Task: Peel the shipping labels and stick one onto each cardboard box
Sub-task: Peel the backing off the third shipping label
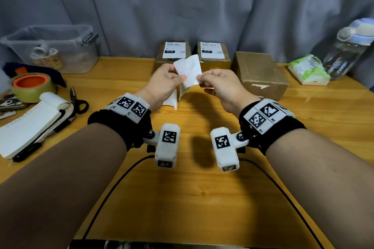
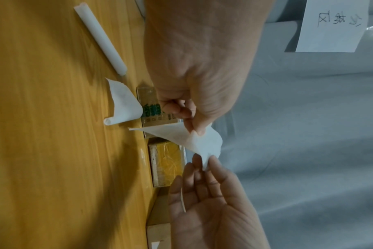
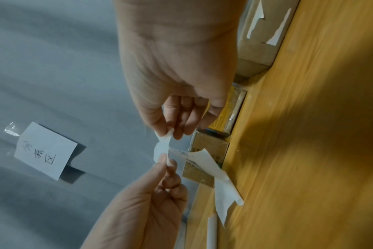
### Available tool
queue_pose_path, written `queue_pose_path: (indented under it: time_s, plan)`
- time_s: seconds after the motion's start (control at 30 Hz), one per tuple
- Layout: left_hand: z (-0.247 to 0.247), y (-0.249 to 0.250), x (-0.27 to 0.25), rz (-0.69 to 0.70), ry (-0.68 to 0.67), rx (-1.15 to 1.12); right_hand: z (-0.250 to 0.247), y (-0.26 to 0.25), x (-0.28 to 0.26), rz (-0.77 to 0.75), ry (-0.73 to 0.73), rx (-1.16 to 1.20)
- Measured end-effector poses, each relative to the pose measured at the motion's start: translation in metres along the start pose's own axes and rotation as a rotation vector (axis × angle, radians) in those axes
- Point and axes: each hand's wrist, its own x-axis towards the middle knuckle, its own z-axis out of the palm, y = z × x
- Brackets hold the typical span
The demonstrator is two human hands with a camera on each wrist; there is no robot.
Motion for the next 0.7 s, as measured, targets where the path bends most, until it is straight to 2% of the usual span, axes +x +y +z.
queue_pose_path:
  time_s: [0.2,0.43,0.7]
  plan:
    - [-0.006,-0.008,0.011,-0.025,0.034,0.129,-0.005,0.008,-0.001,0.016,0.028,0.002]
    - [-0.005,-0.012,0.018,0.089,0.063,0.560,-0.011,0.013,0.002,0.010,0.072,-0.009]
    - [-0.009,-0.015,0.020,0.075,0.112,0.651,-0.012,0.012,0.005,-0.011,0.089,-0.030]
